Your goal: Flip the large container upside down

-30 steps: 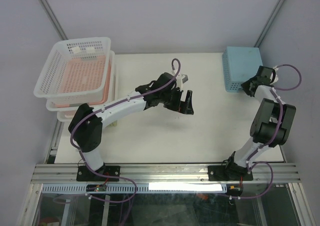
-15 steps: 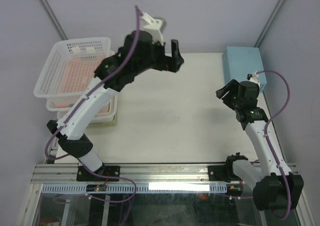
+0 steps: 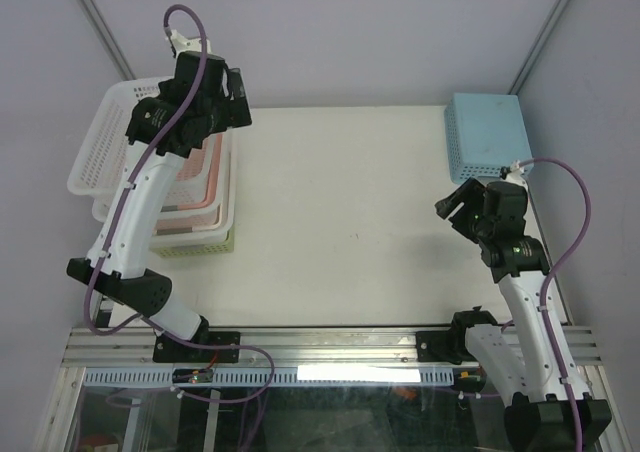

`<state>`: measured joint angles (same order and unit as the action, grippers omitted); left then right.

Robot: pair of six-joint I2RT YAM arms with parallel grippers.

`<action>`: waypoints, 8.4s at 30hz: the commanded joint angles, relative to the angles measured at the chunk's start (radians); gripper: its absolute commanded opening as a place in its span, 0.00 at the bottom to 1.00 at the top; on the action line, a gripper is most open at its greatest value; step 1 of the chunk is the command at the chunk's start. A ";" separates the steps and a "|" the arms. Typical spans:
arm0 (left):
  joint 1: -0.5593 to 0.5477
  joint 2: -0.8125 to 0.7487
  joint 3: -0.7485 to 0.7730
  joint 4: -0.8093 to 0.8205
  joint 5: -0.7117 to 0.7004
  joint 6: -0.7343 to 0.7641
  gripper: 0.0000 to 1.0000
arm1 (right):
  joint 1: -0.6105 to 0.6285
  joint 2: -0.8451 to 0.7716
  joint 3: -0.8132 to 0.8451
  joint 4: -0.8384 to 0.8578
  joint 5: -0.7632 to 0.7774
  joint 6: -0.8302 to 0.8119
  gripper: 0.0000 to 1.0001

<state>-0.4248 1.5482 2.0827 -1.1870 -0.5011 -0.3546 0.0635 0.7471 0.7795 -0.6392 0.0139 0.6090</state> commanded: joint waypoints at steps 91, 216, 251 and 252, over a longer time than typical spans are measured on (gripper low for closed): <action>-0.151 -0.016 0.077 -0.134 -0.130 0.038 0.00 | 0.015 0.010 0.041 -0.034 -0.038 0.025 0.67; -0.220 0.279 -0.722 1.010 0.712 -0.229 0.99 | 0.016 -0.015 0.087 -0.211 -0.066 0.021 0.70; -0.226 -0.081 -0.874 0.723 0.700 -0.066 0.99 | 0.017 0.685 0.205 0.365 -0.058 -0.010 0.21; -0.227 -0.079 -0.874 0.722 0.703 -0.066 0.99 | 0.017 0.723 0.254 0.350 -0.058 -0.017 0.21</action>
<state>-0.6422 1.5242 1.2110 -0.4786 0.2092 -0.4530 0.0769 1.3445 0.8864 -0.3470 -0.0742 0.6506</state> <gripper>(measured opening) 0.991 0.221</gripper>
